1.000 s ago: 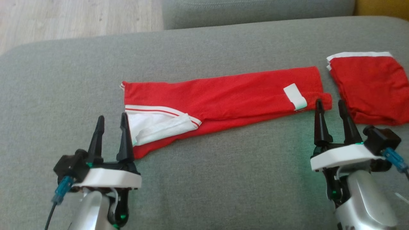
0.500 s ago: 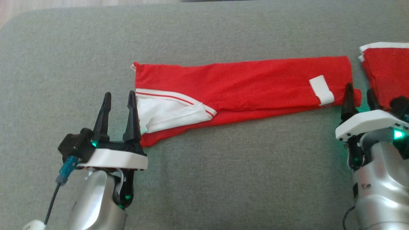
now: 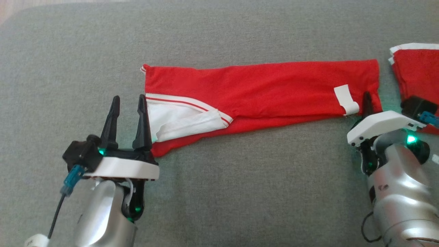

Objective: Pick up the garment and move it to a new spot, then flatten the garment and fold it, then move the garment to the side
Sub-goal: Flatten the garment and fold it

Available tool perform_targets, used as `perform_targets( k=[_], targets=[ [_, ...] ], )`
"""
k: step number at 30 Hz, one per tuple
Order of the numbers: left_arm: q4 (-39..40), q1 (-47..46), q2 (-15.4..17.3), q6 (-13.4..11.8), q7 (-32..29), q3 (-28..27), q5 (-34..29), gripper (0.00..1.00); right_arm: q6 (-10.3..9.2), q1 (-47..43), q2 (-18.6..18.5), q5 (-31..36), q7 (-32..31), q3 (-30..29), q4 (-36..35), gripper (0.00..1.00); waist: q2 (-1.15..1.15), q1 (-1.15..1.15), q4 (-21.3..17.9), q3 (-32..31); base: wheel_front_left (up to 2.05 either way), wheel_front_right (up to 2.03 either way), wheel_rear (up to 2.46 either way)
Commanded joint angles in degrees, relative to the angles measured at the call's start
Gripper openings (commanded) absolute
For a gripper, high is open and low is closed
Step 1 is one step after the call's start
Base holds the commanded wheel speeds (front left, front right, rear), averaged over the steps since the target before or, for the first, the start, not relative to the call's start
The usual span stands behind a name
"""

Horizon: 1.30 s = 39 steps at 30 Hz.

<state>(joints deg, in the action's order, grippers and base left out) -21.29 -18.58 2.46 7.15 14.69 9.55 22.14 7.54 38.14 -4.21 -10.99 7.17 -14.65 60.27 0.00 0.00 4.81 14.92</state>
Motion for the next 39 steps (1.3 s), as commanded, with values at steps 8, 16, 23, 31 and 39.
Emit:
perform_targets(
  k=[8, 16, 23, 31, 39],
  targets=[
    [1.4, -0.4, 0.4, 0.3, 0.3, -1.3, 0.4, 1.00, -0.05, -0.7, -5.3, -1.0, 6.2, 2.0, -1.6, 0.00, 0.00, 0.00, -2.2, -3.9, 0.00, 0.00, 0.00],
    [1.5, 1.5, 0.4, 0.3, 0.3, -0.7, 1.7, 1.00, -0.05, -2.1, -6.4, -1.3, 7.0, 3.3, -5.4, 0.00, 0.00, 0.00, -2.7, -8.1, 0.00, 0.00, 0.00],
    [1.6, 2.7, 0.4, 0.3, 0.3, -0.8, 2.4, 1.00, -0.05, -1.7, -1.4, -1.8, 5.3, 10.0, -9.9, 0.00, 0.00, 0.00, -0.4, -10.6, 0.00, 0.00, 0.00],
    [1.7, 2.9, 0.4, 0.3, 0.3, -0.6, 2.9, 1.00, -0.05, -1.3, 1.3, -6.5, 2.0, 19.7, -13.3, 0.00, 0.00, 0.00, 4.2, -11.3, 0.00, 0.00, 0.00],
    [1.4, 2.5, 0.4, 0.3, 0.3, 0.5, 3.4, 1.00, -0.05, -2.2, 1.3, -20.4, -0.1, 34.5, -14.2, 0.00, 0.00, 0.00, 10.7, -10.6, 0.00, 0.00, 0.00]
  ],
)
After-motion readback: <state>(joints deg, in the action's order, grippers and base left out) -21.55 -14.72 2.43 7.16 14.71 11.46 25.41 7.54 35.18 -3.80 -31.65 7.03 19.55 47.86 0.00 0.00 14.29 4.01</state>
